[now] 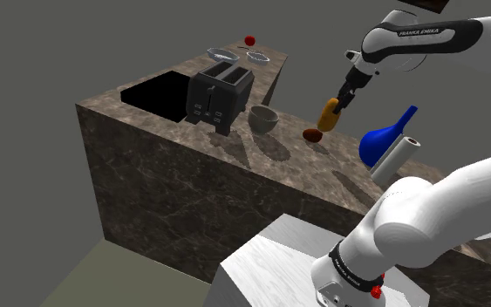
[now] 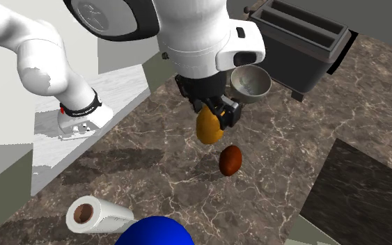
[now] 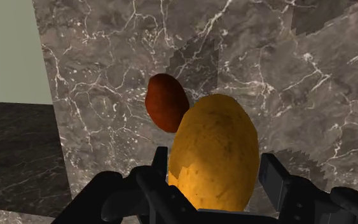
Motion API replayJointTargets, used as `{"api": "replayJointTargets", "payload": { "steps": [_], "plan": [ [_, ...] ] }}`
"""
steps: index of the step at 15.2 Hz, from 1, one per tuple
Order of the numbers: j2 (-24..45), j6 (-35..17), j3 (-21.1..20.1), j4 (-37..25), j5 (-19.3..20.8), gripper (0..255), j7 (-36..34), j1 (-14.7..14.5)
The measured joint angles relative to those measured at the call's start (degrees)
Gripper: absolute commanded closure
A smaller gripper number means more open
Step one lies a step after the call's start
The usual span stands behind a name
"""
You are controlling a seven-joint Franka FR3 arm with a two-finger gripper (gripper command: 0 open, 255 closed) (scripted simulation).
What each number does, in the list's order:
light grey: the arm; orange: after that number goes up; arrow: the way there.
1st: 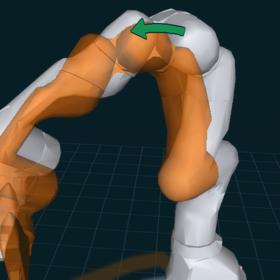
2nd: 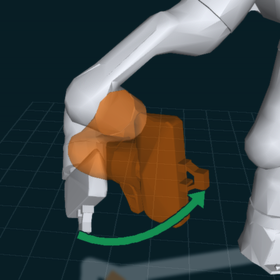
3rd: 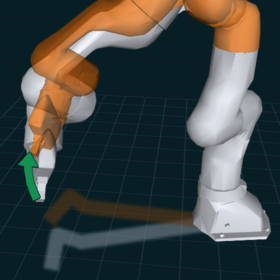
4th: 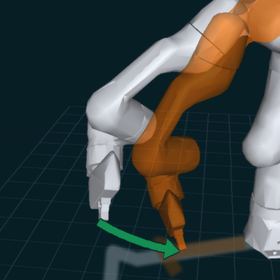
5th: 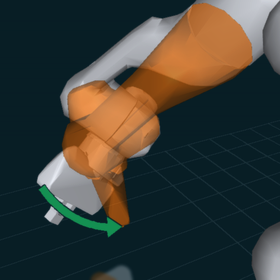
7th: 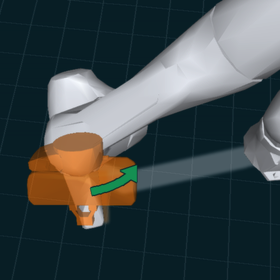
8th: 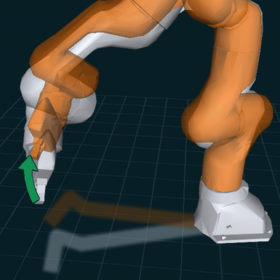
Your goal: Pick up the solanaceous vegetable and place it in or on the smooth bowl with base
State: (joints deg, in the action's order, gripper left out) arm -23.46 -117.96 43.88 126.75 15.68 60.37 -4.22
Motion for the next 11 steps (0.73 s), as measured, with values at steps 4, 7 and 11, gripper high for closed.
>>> {"api": "replayJointTargets", "payload": {
  "steps": [4, 7, 11],
  "plan": [
    [3.43, 0.00, -2.52, -2.38, -2.45, 255, -3.86, -2.88],
    [6.48, -0.47, -3.87, -4.23, -4.40, 255, -6.21, -4.91],
    [11.16, -0.62, -5.63, -7.70, -7.29, 255, -9.25, -7.70]
  ]
}}
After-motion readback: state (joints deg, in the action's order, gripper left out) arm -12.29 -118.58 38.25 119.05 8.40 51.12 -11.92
